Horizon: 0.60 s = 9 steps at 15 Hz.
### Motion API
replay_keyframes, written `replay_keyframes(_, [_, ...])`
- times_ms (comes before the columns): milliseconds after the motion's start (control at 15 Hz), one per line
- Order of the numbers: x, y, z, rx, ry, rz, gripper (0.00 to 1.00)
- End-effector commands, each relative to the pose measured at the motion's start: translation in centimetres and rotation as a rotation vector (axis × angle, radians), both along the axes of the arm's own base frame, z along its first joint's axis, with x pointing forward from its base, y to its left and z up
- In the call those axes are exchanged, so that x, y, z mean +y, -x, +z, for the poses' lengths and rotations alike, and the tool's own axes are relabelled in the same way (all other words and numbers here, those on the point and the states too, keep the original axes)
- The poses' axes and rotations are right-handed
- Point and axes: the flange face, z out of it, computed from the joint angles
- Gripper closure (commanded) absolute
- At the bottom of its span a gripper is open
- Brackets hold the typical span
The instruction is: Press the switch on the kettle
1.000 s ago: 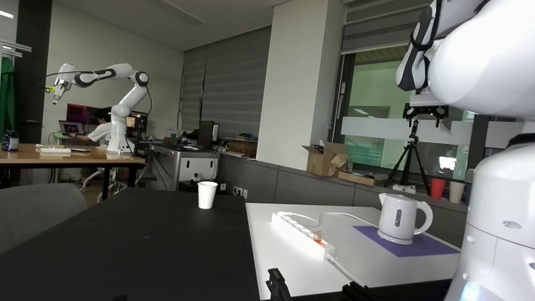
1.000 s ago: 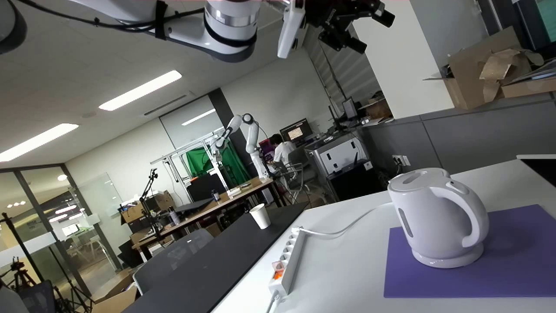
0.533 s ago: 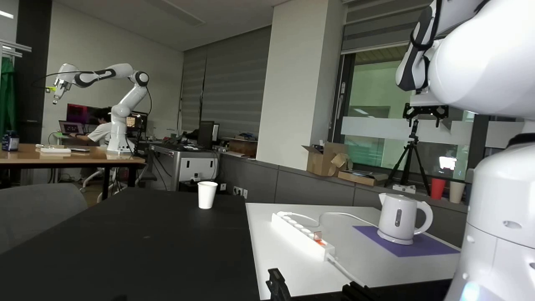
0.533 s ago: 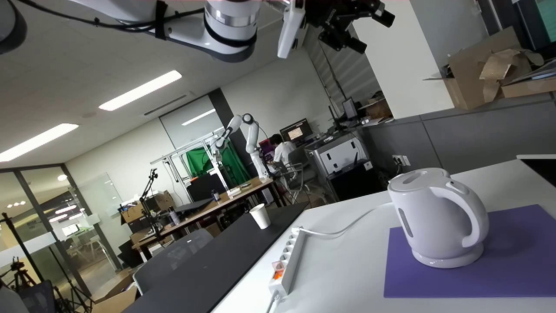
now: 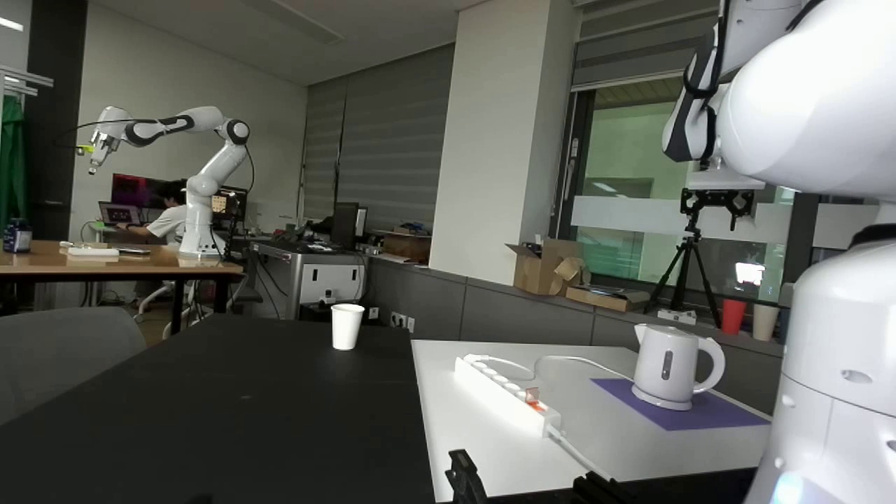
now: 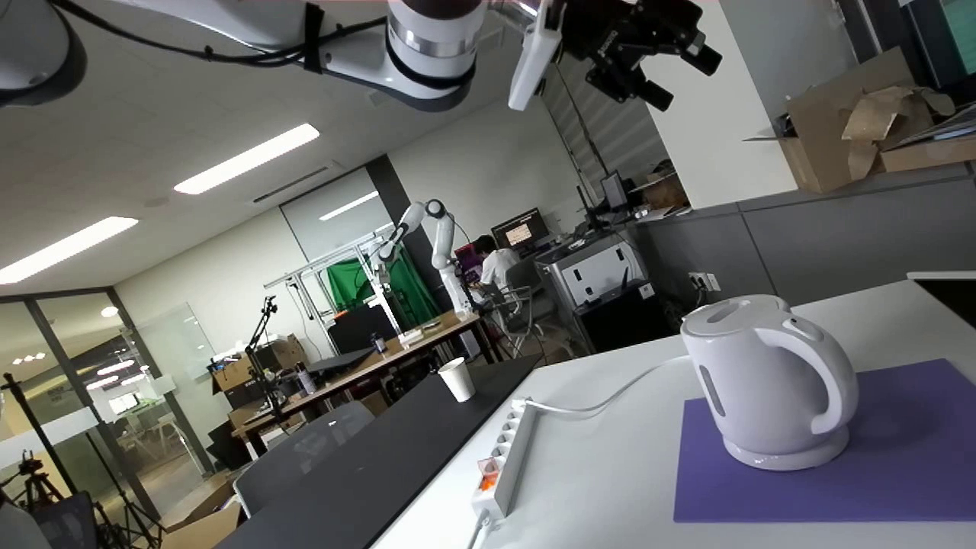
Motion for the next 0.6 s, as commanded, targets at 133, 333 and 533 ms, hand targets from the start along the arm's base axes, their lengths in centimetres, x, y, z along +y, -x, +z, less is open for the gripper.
replay_keyframes(133, [-4.3, 0.5, -1.4, 0.065, -0.057, -0.081, 0.59])
replay_keyframes(333, [-5.9, 1.0, -3.0, 0.098, -0.06, -0.111, 0.79])
replay_keyframes(533, [-6.4, 1.2, -4.5, 0.144, -0.062, -0.116, 0.98])
